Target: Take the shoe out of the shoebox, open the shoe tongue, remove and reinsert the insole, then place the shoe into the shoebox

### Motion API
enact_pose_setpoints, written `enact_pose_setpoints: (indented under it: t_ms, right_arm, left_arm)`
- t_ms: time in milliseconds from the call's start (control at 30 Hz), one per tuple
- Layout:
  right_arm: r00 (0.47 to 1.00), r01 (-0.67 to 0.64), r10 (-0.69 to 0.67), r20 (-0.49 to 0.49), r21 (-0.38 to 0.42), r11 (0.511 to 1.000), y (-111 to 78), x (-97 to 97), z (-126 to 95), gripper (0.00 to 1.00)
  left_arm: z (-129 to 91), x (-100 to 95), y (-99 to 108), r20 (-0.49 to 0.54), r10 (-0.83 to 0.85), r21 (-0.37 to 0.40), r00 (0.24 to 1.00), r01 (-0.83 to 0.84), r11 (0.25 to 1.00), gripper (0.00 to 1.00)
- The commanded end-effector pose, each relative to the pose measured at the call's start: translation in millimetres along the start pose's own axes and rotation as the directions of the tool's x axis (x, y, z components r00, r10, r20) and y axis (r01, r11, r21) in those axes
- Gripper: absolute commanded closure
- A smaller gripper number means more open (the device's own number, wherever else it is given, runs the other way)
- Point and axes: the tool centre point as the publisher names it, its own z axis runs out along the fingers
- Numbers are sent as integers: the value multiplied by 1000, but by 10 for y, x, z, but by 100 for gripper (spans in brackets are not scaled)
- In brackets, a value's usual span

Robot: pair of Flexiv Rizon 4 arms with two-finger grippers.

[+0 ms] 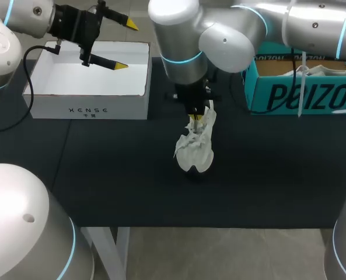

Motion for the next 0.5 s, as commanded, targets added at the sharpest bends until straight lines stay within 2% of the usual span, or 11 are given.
enact_pose_setpoints:
  t_ms: [33, 133, 300, 400, 500]
  right_arm:
    - [1000, 2, -2, 8, -7, 1000, 91, -26, -26, 100]
    - [999, 22, -21, 30, -30, 999, 186, -53, -32, 100]
    - [980, 200, -201, 6, -107, 974, 293, -78, 0, 100]
    - [964, 264, -264, 9, -73, 962, 318, -143, 19, 100]
    - [959, 273, -277, -52, -78, 959, 327, -235, 29, 100]
  left_arm:
    - [4, 3, -2, 0, 1, -2, 1000, -1, 1000, 0]
    - [4, 3, -2, 0, 1, -2, 1000, -1, 1000, 0]
    - [4, 3, -2, 0, 1, -2, 1000, -1, 1000, 0]
    - [4, 3, -2, 0, 1, -2, 1000, -1, 1000, 0]
    - [4, 3, -2, 0, 1, -2, 1000, -1, 1000, 0]
